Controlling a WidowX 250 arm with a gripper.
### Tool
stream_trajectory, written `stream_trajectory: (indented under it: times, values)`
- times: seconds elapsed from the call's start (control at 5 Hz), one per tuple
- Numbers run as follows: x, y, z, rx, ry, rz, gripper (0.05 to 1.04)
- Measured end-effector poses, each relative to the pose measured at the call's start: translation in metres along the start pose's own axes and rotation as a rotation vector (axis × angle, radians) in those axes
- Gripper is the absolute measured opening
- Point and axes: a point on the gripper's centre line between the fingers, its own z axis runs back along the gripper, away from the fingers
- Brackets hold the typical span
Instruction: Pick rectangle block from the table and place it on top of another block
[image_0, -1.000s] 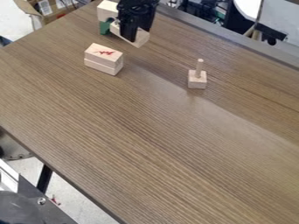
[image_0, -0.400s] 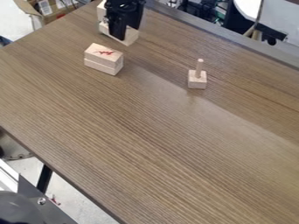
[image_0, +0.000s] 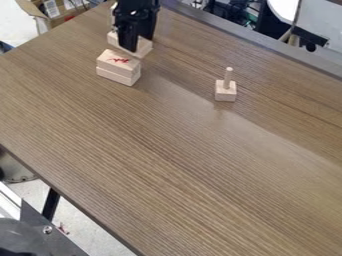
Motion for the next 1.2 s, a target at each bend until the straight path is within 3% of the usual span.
stream_trajectory:
  times: [0.8,1.0,1.2]
  values:
    - [0.0125,0.0083,-0.0131,0.024,0.025,0.083,0.534]
    - [0.0132,0.0087,-0.0144,0.02,0.032,0.098,0.61]
    - [0.0132,0.0099,-0.0154,0.019,0.058,0.117,0.868]
